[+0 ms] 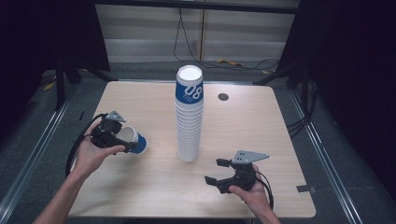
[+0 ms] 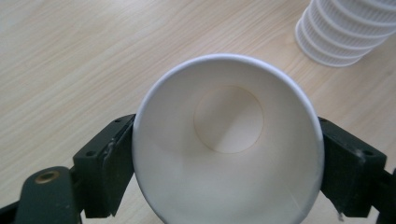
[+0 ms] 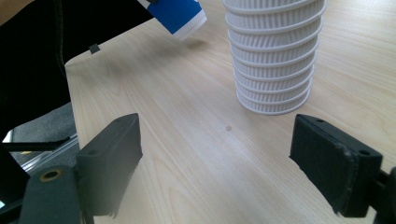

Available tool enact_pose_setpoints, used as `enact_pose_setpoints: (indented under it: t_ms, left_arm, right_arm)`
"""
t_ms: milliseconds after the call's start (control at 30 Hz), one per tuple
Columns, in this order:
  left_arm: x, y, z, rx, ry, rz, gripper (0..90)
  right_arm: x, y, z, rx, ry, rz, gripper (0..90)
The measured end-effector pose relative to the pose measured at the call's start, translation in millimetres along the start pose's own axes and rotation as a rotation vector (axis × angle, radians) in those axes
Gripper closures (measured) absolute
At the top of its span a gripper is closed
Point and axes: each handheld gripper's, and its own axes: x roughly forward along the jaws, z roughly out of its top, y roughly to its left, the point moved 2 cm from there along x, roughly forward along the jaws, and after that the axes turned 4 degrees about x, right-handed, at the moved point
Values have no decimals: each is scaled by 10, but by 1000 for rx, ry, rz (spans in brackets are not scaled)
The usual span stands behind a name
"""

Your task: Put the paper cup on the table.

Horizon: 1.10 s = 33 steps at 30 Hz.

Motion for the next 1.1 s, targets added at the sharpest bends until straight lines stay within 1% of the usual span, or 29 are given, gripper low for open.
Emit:
enact_pose_setpoints:
  t_ms: [33, 67, 200, 233, 333, 400, 467, 500, 567, 633, 700, 767, 800, 867, 933, 1000, 1067, 1100]
  left_arm:
    - [15, -9, 5, -10, 3, -7, 157]
    - [28, -7, 15, -10, 2, -4, 156]
    - [99, 1, 45, -27, 35, 5, 153]
    - [110, 1, 52, -23, 51, 8, 152]
    - [160, -10, 72, -18, 57, -4, 151]
    - [199, -22, 80, -17, 70, 1, 150]
    - [221, -29, 100, -14, 61, 8, 145]
    - [229, -36, 110, -22, 59, 9, 144]
    - [247, -41, 135, -6, 60, 13, 144]
    - [272, -50, 154, -7, 57, 16, 142]
    - [310, -70, 165, -5, 45, 7, 138]
    - [342, -87, 179, 8, 28, 5, 136]
    - [356, -95, 183, 5, 16, 4, 136]
    - [384, -103, 186, -27, -10, -17, 136]
    - [410, -108, 185, -26, -23, -18, 136]
    - [422, -105, 185, -11, -33, -14, 135]
    - [438, -125, 184, -8, -34, -21, 133]
    - [442, -126, 183, 8, -30, -18, 132]
  right_arm:
    - [1, 1, -1, -2, 3, -2, 164]
    - [1, 3, -3, -2, 3, -1, 164]
    - [4, 2, -6, 1, 2, 0, 165]
    - [5, 1, -6, 2, 3, 0, 165]
    - [4, 1, -8, 2, 1, 1, 164]
    - [2, -2, -11, 1, 1, 1, 164]
    - [7, -2, -16, 4, 4, 3, 164]
    - [10, -3, -20, 4, 4, 4, 164]
    - [17, -6, -25, 6, 8, 6, 165]
    - [25, -10, -25, 6, 7, 9, 164]
    - [24, -8, -25, 8, 8, 9, 165]
    - [23, -9, -27, 9, 9, 9, 164]
    - [22, -10, -29, 9, 10, 8, 164]
    - [22, -8, -32, 6, 13, 8, 165]
    - [18, -7, -35, 9, 11, 9, 164]
    - [13, -7, -32, 7, 7, 9, 165]
    - [9, -7, -30, 6, 4, 10, 165]
    - [8, -6, -30, 6, 4, 11, 165]
